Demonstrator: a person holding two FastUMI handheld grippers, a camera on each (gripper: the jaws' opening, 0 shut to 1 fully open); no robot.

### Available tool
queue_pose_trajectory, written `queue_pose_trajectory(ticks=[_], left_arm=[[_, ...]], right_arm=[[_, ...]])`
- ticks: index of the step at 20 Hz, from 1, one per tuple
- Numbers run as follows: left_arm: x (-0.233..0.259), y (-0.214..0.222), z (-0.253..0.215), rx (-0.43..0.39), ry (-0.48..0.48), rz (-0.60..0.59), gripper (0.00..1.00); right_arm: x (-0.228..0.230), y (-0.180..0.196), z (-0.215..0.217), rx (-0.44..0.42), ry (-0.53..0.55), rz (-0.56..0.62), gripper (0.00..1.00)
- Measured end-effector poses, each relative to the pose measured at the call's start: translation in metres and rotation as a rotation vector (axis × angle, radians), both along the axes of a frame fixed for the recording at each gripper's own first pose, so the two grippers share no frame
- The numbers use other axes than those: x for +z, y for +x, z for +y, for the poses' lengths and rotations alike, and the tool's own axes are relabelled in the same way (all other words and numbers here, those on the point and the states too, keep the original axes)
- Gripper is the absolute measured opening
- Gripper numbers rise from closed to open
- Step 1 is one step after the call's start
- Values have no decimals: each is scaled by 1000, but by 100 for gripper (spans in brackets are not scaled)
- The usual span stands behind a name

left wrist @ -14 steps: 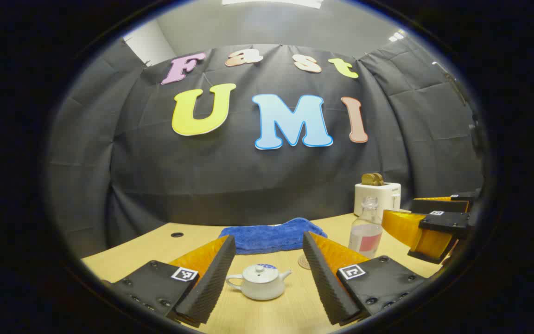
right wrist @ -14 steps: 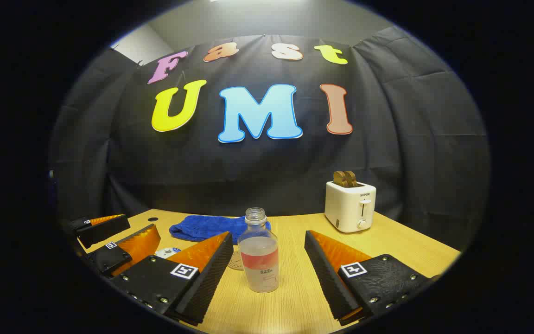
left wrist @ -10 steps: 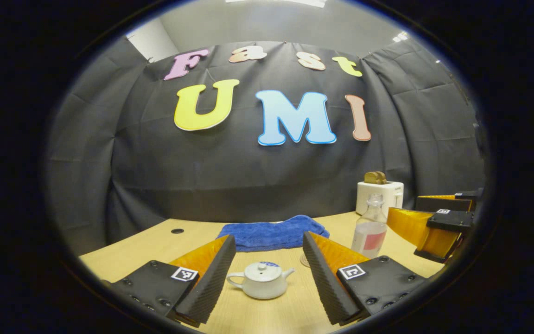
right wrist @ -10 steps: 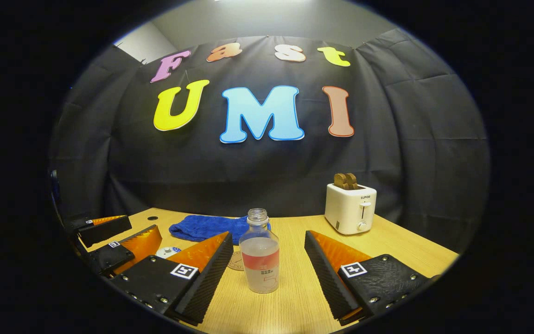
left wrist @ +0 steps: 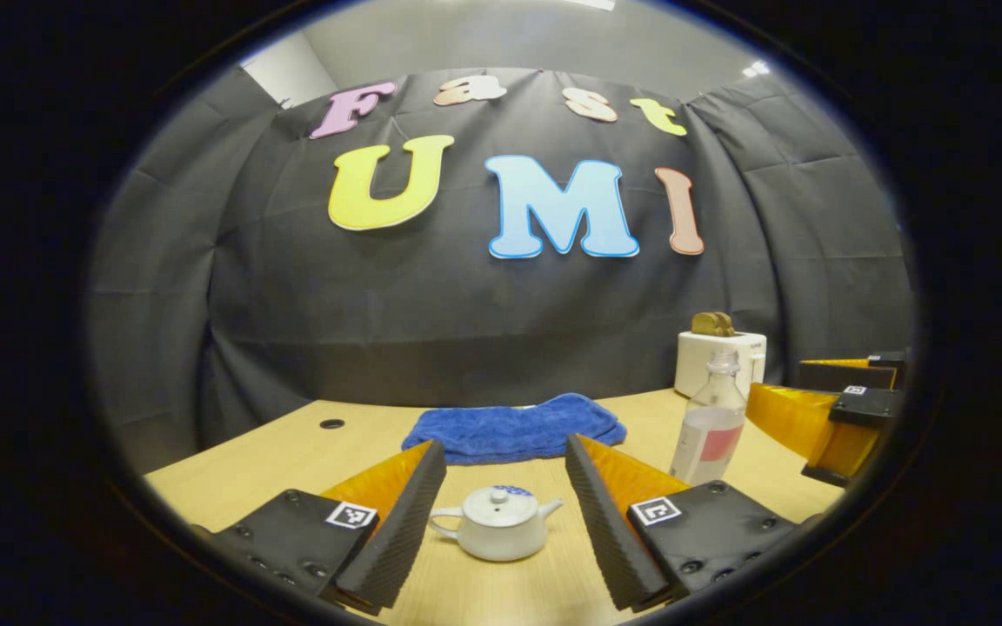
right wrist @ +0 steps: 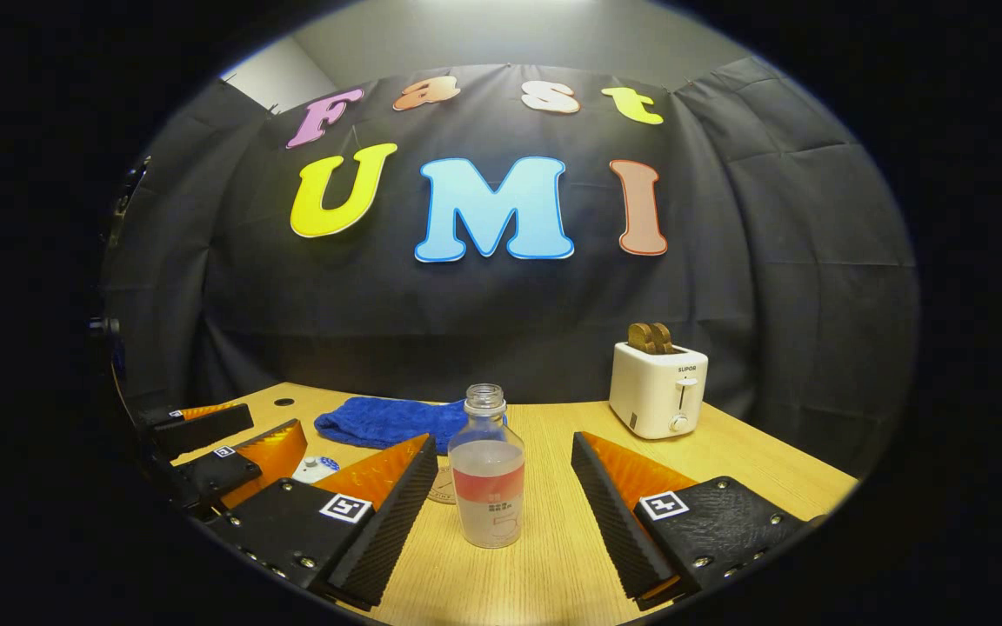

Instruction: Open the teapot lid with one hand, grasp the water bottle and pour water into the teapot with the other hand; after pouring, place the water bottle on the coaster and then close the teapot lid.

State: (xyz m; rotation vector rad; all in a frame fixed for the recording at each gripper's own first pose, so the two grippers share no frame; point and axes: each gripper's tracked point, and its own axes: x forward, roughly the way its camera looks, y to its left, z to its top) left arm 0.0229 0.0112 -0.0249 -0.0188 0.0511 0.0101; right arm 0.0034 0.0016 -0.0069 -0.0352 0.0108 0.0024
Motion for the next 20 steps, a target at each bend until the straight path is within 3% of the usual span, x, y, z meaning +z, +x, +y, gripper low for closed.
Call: queue_pose_trajectory(ticks=[9, 20], left_arm=[[-40, 41, 3, -6, 23, 89, 88], [-71, 54, 8, 3, 6, 158, 78]], right_arm=[[-10, 1, -8, -17, -3, 19, 96], [-16, 7, -18, -37, 19, 42, 96]])
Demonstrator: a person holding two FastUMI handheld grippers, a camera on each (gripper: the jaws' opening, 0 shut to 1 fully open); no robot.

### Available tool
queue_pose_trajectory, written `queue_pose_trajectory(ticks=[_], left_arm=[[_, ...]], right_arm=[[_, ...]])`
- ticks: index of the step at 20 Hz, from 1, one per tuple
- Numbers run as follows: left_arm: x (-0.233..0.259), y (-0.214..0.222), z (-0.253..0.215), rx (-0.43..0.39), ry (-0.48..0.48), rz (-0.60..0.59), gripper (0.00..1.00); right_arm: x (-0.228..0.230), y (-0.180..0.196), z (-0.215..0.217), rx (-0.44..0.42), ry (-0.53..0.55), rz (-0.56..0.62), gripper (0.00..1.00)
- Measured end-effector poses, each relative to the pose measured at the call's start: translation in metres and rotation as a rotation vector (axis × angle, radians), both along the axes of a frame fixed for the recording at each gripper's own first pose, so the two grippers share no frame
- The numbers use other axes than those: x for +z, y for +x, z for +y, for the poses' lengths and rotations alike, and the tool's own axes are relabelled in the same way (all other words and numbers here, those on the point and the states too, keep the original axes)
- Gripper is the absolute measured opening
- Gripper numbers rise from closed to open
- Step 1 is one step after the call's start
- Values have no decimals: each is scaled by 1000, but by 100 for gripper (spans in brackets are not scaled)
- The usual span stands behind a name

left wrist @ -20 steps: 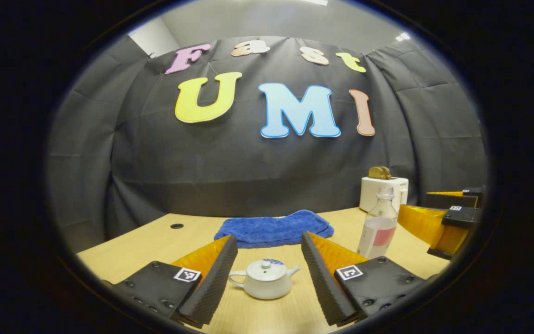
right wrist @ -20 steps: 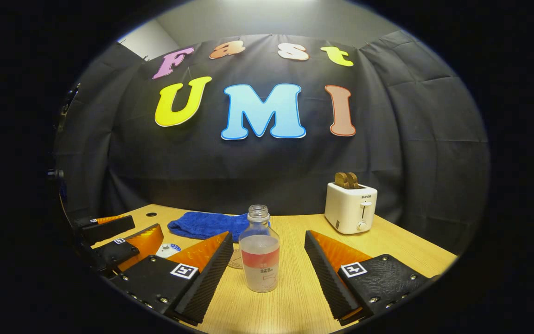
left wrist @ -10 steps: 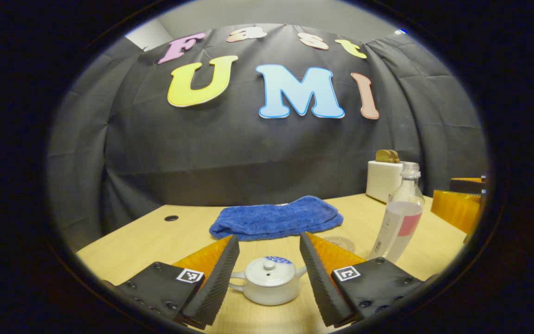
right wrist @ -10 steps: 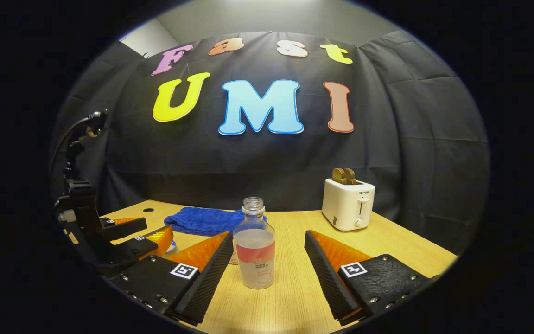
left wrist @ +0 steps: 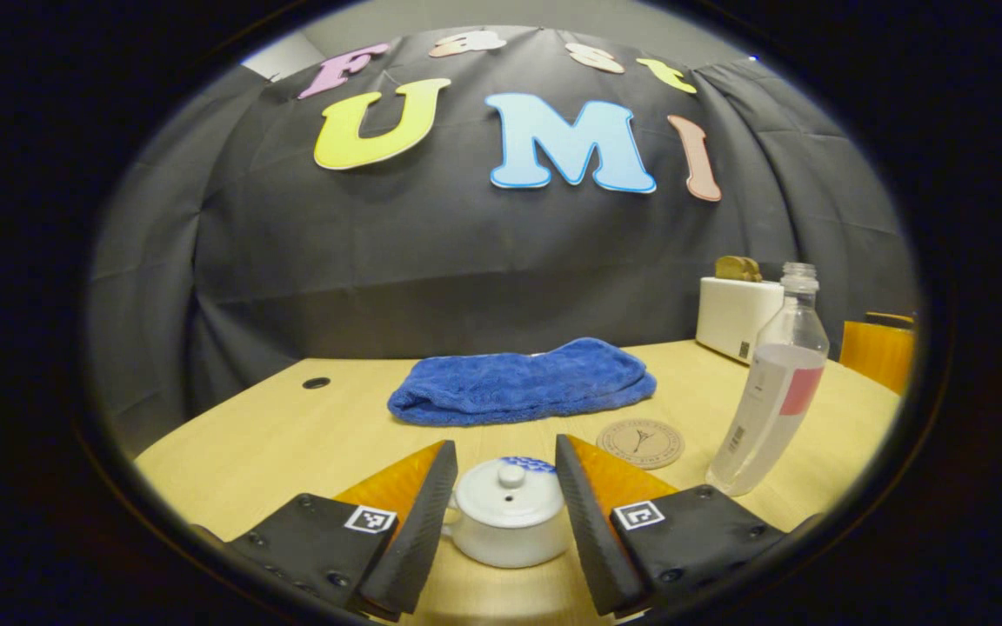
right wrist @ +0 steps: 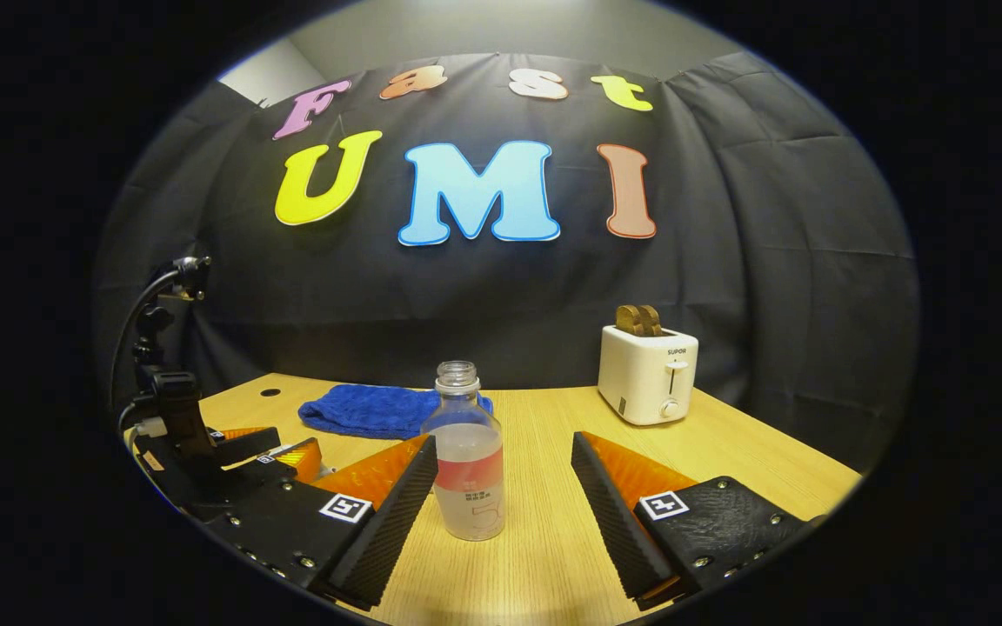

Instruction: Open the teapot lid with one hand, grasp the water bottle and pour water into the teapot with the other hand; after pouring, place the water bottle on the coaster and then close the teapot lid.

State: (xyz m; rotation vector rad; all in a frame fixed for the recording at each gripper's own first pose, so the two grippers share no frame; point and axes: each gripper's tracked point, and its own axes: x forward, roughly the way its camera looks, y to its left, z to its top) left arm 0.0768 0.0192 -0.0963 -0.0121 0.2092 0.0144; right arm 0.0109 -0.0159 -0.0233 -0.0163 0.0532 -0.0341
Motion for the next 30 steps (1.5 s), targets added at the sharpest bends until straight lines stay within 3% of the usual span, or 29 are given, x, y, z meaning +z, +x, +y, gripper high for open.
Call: queue_pose_trajectory(ticks=[2, 5, 6, 8, 11, 13, 24, 30], left_arm=[[-1, 0, -3, -5, -1, 0, 79], [3, 1, 0, -2, 11, -14, 68], [5, 1, 3, 5, 21, -17, 61], [4, 3, 0, -8, 28, -14, 34], [6, 1, -3, -34, 31, -13, 34], [5, 3, -4, -34, 45, -10, 16], [43, -2, 9, -37, -15, -108, 15], [42, -10, 53, 30, -2, -105, 15]], right_arm=[[-1, 1, -1, -1, 3, 3, 96], [-6, 2, 0, 0, 0, 17, 96], [-6, 2, -1, -1, -1, 18, 96], [-7, 2, -3, -6, -2, 19, 96], [-10, 3, -3, -9, 3, 24, 96], [-12, 3, -4, -11, 2, 29, 96], [-35, 18, 7, 36, 26, 108, 96], [-43, 33, 17, 78, -4, 159, 96]])
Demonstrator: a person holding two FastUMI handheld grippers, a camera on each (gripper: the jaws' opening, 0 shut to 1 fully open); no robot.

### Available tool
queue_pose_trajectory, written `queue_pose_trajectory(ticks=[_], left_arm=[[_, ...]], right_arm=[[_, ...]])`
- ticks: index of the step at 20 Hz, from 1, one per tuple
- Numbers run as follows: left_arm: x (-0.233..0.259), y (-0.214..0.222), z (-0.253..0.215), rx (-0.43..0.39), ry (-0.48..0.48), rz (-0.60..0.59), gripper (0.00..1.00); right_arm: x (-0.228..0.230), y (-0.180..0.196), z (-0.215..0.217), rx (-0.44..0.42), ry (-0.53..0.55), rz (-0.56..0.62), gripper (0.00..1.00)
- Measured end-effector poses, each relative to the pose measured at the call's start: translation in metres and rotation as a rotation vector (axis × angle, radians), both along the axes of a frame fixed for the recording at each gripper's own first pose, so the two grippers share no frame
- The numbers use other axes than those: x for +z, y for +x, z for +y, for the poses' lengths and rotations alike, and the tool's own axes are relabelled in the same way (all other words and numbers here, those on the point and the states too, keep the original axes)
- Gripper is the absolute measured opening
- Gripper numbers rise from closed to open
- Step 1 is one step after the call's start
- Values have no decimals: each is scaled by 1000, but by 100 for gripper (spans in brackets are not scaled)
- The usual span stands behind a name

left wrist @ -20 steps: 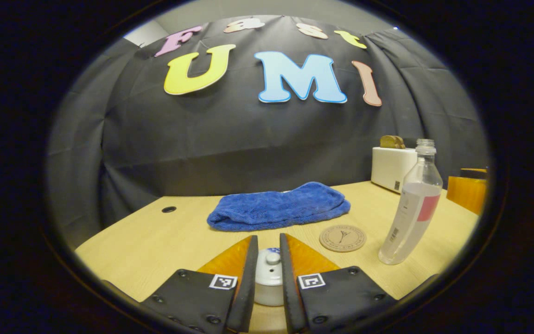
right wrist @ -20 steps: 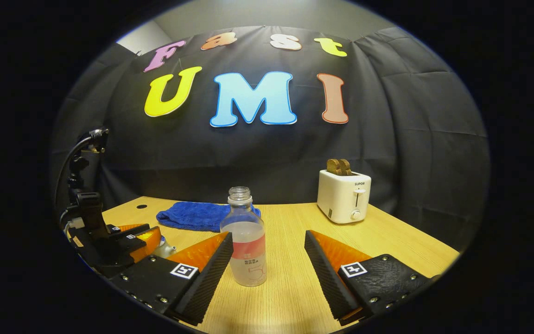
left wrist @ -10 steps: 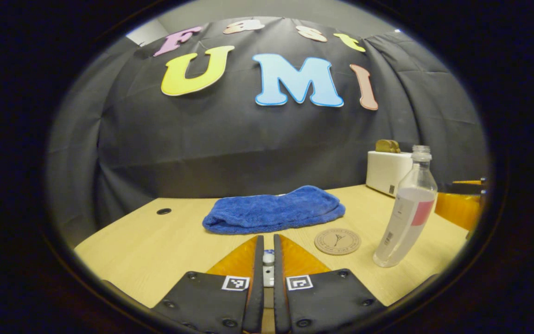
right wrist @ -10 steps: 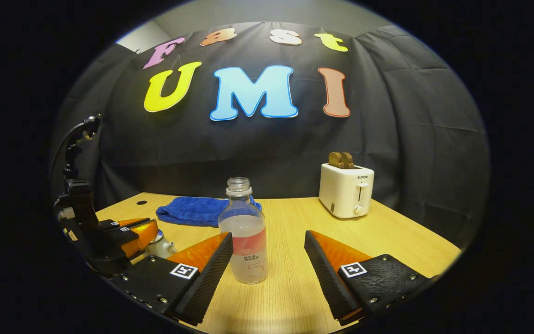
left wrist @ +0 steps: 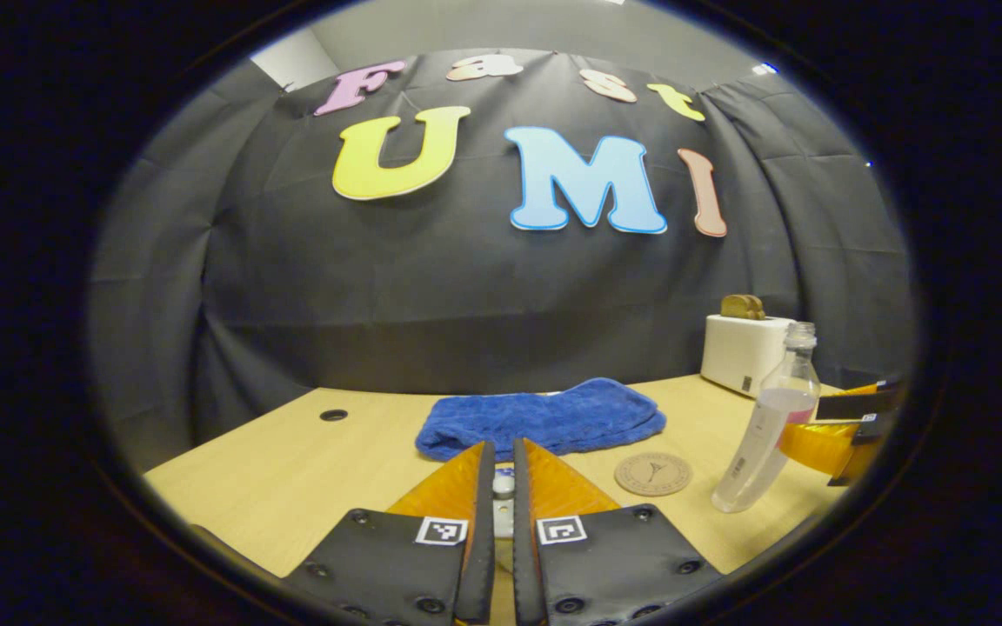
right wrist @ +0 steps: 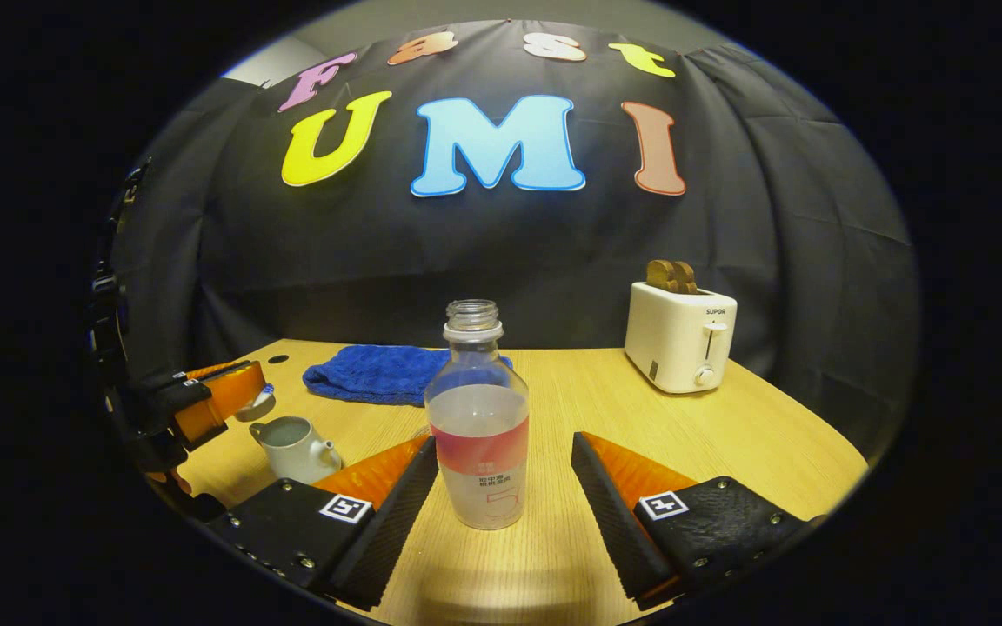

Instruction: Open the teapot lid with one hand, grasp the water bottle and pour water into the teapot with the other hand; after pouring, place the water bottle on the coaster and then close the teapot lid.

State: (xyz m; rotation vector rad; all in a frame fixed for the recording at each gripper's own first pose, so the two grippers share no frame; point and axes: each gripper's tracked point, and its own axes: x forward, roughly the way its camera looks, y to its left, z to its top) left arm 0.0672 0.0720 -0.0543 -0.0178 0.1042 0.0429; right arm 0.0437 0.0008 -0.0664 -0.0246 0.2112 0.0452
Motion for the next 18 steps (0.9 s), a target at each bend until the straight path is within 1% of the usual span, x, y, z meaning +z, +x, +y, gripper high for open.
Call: queue_pose_trajectory(ticks=[5, 11, 12, 13, 14, 15, 18], left_arm=[[-12, -9, 43, 65, 2, 29, 16], [-25, -15, 76, 118, -20, 49, 16], [-26, -15, 80, 126, -19, 50, 16], [-29, -15, 82, 131, -19, 50, 16], [-29, -14, 83, 133, -20, 52, 16], [-33, -14, 85, 133, -22, 55, 16], [-36, -15, 86, 133, -34, 62, 16]], right_arm=[[-14, 12, 5, 18, 3, 47, 96], [-21, 30, 9, 28, -14, 77, 96], [-22, 33, 10, 32, -18, 80, 95], [-24, 32, 12, 35, -23, 88, 86], [-24, 32, 13, 39, -30, 90, 83], [-25, 33, 14, 44, -39, 88, 78], [-20, 35, 17, 60, -107, 82, 78]])
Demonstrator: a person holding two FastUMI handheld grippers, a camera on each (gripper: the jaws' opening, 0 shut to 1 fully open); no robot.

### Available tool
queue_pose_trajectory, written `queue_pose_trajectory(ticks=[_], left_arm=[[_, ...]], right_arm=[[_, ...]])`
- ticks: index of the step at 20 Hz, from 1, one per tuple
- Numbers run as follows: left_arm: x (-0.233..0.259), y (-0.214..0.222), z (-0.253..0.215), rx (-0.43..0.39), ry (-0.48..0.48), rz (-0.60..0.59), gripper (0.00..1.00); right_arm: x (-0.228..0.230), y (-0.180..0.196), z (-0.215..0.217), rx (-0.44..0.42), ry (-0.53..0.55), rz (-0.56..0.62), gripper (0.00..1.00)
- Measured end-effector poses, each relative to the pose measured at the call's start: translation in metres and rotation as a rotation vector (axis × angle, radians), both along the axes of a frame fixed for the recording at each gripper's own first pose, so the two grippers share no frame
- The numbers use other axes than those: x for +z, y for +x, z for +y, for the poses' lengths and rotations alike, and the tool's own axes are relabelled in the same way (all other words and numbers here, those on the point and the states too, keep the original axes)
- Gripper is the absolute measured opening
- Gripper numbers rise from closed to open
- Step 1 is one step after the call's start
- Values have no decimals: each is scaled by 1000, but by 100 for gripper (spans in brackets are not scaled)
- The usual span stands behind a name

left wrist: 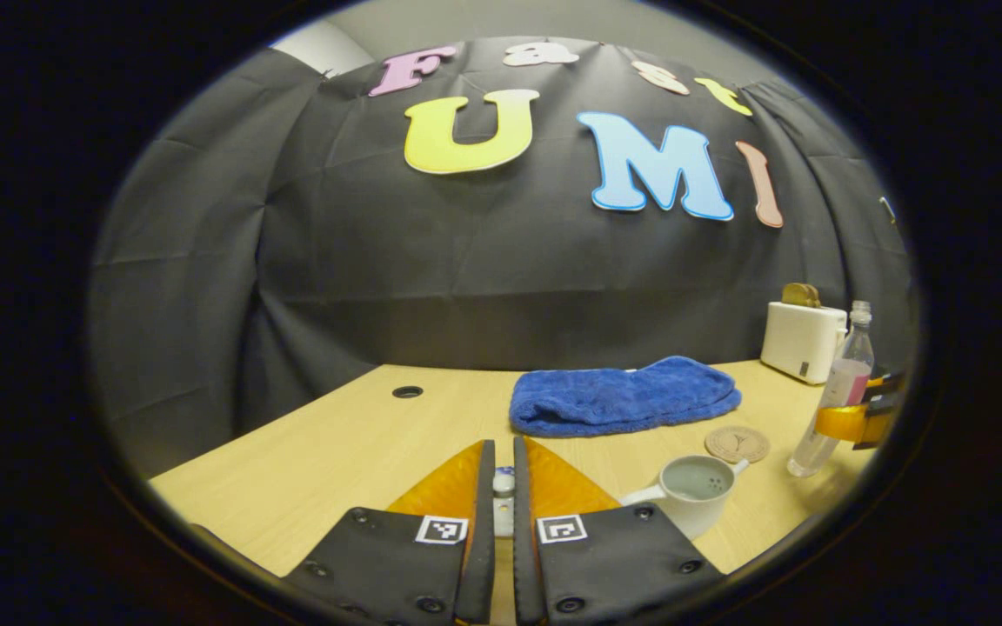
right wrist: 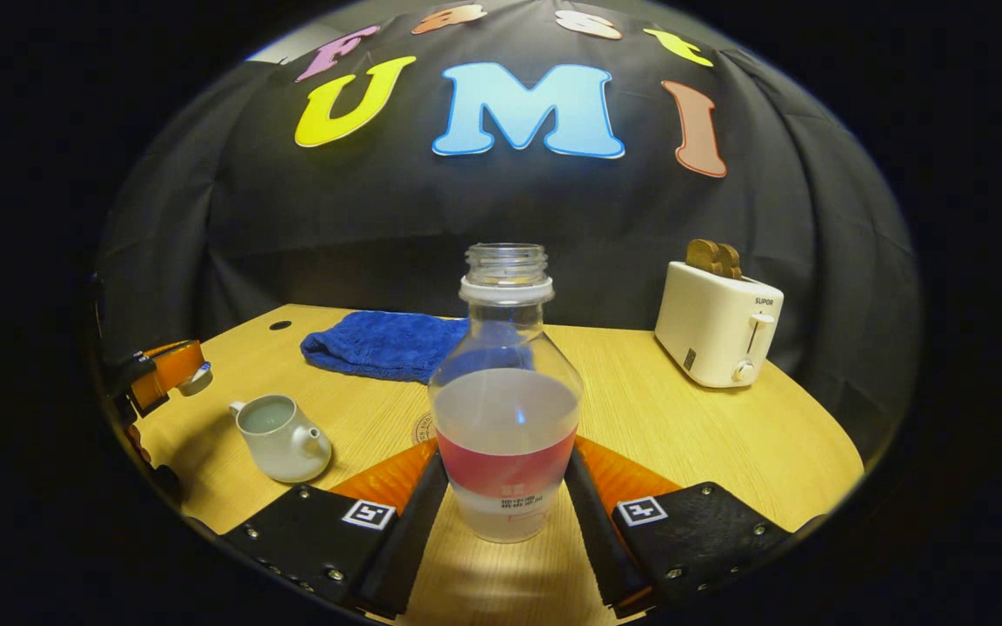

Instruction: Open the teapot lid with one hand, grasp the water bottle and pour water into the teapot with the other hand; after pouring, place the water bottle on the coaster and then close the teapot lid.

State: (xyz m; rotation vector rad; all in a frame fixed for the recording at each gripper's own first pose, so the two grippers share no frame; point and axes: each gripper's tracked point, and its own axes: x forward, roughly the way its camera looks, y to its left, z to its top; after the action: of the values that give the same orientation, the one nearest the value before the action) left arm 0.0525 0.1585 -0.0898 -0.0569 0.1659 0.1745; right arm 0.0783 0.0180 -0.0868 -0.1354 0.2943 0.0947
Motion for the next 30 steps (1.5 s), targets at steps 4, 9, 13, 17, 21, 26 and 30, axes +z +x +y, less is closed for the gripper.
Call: queue_pose_trajectory(ticks=[4, 9, 13, 17, 21, 26, 30], left_arm=[[-2, -2, 4, 7, -6, 1, 15], [-2, -5, 10, 18, -16, -5, 16], [1, -9, 15, 28, -18, -15, 15], [1, -10, 17, 33, -24, -17, 15], [4, -13, 20, 41, -23, -20, 15], [2, -13, 27, 57, -27, -17, 15], [1, -13, 31, 69, -22, -15, 15]], right_arm=[[12, 5, 7, 22, -161, -51, 76], [35, 15, 16, 35, -430, -153, 76], [45, 23, 27, 46, -599, -220, 75], [58, 27, 30, 29, -829, -291, 74], [61, 37, 39, 35, -1039, -341, 74], [61, 38, 59, 98, -1259, -418, 74], [56, 37, 70, 142, -1381, -469, 74]])
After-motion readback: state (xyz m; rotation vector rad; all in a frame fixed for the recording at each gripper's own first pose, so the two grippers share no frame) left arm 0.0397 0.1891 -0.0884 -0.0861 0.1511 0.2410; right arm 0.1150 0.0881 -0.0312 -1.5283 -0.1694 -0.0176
